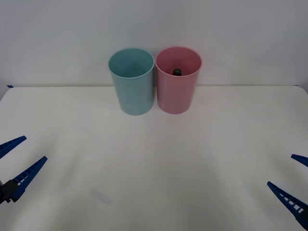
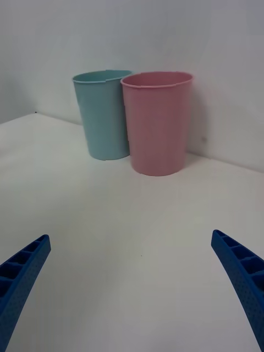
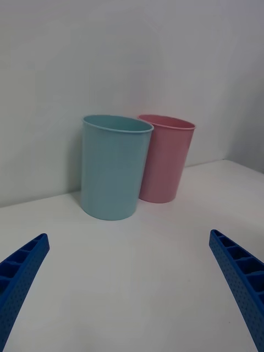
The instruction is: Grasp the object on the table and drop it into the matching bin: aluminum can to the light blue bin, PET bottle to the pink bin.
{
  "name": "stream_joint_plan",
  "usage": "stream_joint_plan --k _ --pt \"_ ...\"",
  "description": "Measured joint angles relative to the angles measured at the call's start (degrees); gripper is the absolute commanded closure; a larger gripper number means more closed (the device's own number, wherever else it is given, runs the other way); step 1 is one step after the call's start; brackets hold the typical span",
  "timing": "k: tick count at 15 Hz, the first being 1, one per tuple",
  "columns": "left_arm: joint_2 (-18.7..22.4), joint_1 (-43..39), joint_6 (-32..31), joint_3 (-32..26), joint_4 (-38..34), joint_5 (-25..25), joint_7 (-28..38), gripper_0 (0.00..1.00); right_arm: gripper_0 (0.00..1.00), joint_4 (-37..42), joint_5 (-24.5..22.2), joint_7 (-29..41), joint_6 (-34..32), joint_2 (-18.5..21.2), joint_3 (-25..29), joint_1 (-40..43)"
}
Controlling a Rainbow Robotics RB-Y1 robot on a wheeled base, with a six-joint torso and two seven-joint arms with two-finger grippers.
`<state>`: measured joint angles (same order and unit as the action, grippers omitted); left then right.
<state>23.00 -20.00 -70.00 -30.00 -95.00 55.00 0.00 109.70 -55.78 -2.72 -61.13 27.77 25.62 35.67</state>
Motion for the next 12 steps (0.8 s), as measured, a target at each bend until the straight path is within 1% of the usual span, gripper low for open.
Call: stream_joint_plan --k 2,5,9,12 --pt "0.00 0.00 0.00 0.00 0.00 0.00 0.00 0.00 0.00 0.00 0.00 0.52 -0.56 -2.33 0.97 0.60" --pt "0.00 0.00 0.00 0.00 0.00 0.00 0.00 0.00 0.00 0.00 -0.13 1.93 -0.73 -4.63 1.78 1.28" --pt "0.00 0.00 0.00 0.00 0.00 0.00 0.00 0.00 0.00 0.00 -0.72 3.71 -0.65 -5.18 2.45 1.91" --pt "0.00 0.00 0.00 0.00 0.00 0.00 0.00 0.00 0.00 0.00 -3.49 4.11 -0.41 -5.18 2.51 1.46"
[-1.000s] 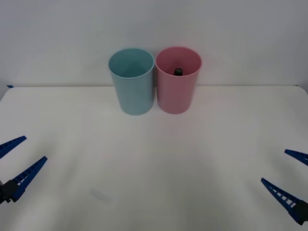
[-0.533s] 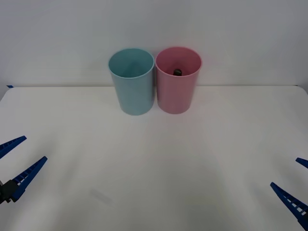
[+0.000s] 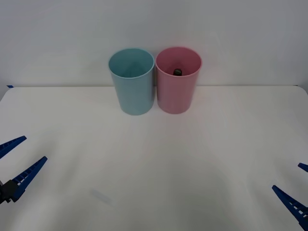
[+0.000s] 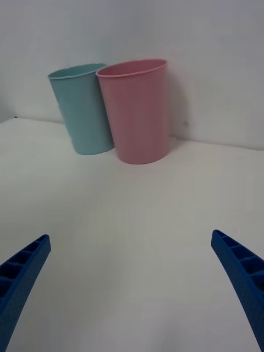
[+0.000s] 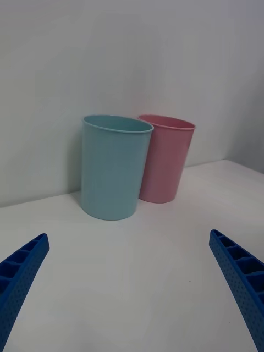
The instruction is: Grasp the object on the table and drop it into the matching bin: aluminum can to the light blue bin, PET bottle to the pink bin.
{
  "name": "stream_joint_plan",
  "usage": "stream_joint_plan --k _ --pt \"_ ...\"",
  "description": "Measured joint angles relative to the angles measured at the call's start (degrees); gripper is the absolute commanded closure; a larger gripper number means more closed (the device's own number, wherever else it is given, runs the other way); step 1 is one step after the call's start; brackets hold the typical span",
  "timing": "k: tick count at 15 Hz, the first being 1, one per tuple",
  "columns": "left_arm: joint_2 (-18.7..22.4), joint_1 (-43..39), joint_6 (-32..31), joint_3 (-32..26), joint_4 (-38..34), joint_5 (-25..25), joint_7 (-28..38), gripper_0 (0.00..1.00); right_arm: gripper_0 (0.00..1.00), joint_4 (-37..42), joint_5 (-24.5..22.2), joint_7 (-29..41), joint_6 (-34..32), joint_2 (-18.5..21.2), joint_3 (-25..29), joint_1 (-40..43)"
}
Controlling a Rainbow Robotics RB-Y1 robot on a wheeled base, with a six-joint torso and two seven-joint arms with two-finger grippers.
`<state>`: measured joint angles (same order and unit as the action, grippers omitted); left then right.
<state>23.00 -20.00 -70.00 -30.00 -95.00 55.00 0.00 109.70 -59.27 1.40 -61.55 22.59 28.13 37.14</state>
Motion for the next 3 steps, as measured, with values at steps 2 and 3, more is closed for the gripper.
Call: stream_joint_plan --k 2,3 --pt "0.00 0.00 0.00 0.00 0.00 0.00 0.00 0.00 0.00 0.00 -0.13 0.00 0.01 0.00 0.00 -0.03" --pt "0.00 0.00 0.00 0.00 0.00 0.00 0.00 0.00 0.00 0.00 -0.13 0.00 0.01 0.00 0.00 -0.03"
